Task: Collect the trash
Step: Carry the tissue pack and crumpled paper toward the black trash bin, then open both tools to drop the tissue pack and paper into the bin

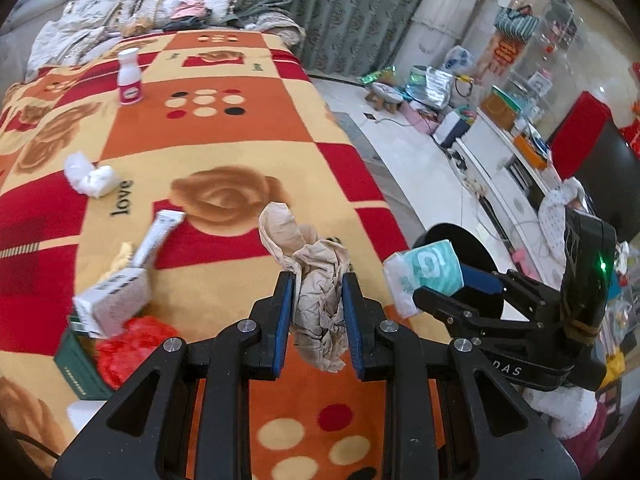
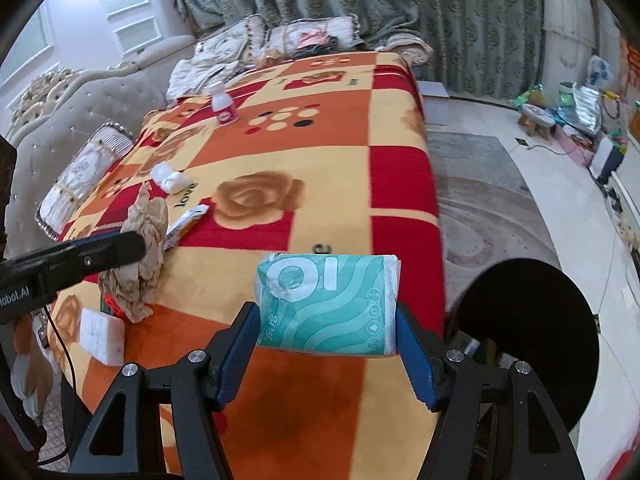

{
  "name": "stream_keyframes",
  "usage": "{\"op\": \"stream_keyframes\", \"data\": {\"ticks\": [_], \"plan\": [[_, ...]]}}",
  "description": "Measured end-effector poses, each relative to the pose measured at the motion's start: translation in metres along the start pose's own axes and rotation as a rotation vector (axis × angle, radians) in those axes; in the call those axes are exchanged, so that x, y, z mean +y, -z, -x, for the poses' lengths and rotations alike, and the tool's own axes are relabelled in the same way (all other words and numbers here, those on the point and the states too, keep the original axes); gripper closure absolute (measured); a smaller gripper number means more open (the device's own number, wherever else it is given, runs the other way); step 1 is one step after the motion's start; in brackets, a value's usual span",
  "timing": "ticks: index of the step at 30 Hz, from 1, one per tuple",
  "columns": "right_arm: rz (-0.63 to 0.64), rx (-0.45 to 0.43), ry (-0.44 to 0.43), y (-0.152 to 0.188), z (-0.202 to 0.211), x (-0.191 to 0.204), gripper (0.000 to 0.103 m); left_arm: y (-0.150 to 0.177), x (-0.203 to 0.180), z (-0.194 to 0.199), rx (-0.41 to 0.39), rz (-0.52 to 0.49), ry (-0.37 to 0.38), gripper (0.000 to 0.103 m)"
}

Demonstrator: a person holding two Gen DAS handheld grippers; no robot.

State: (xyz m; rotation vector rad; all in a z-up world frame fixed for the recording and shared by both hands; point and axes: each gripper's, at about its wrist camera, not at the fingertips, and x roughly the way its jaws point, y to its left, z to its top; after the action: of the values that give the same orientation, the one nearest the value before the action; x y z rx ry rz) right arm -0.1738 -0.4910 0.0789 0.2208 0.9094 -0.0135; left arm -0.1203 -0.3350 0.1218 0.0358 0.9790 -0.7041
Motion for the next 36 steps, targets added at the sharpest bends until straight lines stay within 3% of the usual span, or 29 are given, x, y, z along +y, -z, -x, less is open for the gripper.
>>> {"op": "stream_keyframes", "data": {"ticks": [25,36], "plan": [[-0.205,0.006,0.156,0.042,0.033,-0.128,0.039,-0.003,-0.114,-0.082,0.117,-0.115,0.158,0.081],[-0.271,0.020,0.185,0.052,0.031,-0.164,0.038,-0.008,-0.138,-0.112,0.150,-0.127,0.200,0.081]]}}
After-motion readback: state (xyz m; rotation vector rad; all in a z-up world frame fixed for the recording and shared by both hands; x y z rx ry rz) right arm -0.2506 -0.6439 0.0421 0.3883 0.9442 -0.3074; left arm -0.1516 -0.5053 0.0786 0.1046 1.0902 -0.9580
